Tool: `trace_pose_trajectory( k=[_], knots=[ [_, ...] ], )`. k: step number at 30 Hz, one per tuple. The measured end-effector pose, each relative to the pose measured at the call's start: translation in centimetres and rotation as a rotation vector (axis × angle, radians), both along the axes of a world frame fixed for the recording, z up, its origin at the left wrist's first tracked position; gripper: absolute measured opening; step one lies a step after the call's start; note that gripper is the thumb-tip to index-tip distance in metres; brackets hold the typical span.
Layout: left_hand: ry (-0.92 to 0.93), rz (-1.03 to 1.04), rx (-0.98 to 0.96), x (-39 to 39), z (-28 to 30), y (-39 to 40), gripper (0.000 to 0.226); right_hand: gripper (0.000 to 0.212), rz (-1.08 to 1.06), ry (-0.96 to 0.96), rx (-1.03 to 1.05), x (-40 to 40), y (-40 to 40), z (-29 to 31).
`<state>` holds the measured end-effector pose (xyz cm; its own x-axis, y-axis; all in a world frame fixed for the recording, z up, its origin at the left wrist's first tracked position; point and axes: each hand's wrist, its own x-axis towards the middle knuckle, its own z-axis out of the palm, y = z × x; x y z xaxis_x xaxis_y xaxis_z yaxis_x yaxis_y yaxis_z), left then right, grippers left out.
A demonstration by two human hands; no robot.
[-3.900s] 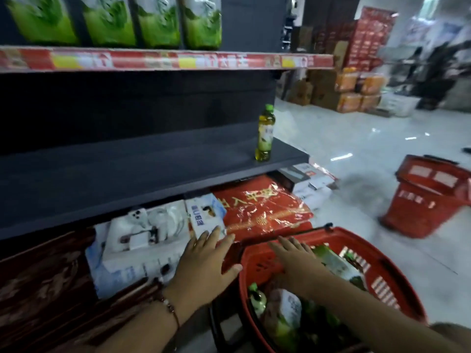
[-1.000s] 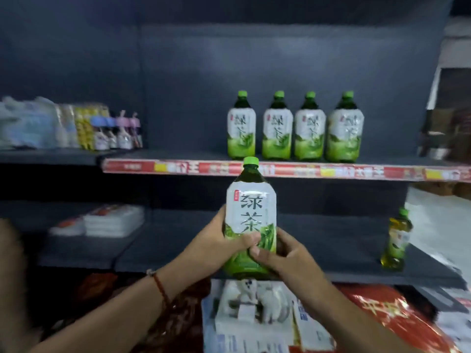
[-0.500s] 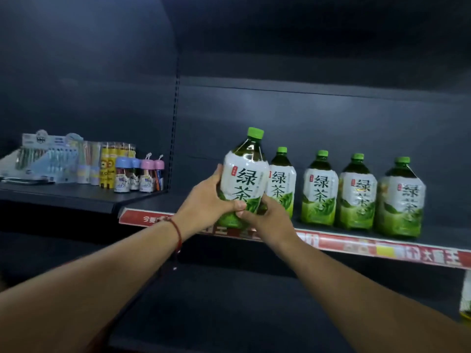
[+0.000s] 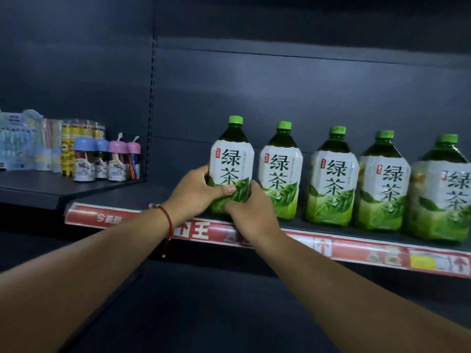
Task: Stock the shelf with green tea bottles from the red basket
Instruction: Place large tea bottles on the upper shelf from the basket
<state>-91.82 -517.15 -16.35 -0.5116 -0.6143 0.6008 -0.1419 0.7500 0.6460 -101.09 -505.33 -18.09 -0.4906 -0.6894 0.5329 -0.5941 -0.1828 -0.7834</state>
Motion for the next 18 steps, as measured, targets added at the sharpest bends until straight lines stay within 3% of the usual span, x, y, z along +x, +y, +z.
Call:
trace_pose_trajectory(
  k=[3,5,8,11,14,18],
  knots=[
    [-0.013,0.071,-0.077,-0.1,-0.8,1.2,0.053,0.040,0.093,0.014,0.018,0.5,2.0,0.1],
    [-0.064,0.162,-0.127,0.3,-1.7,2.7,0.068,0.041,0.073,0.126,0.072,0.7,5.0,-0.4],
    [-0.139,0.273,-0.238,1.2,-5.5,7.9,0.074,0.068,-0.083,0.506,0.356,0.5,10.6,-3.2],
    [-0.295,0.181,-0.467,1.4,-11.1,14.9,0.066,0.079,-0.170,0.782,0.655,-0.5,17.0,-7.6],
    [-0.603,-0.005,-0.418,0.0,-16.5,21.4,0.066,0.081,-0.227,0.740,0.898,-1.8,24.2,-13.1],
    [-0.759,-0.206,-0.430,-2.3,-22.9,29.2,0.073,0.082,-0.356,0.547,1.144,-3.6,34.5,-21.2]
  ],
)
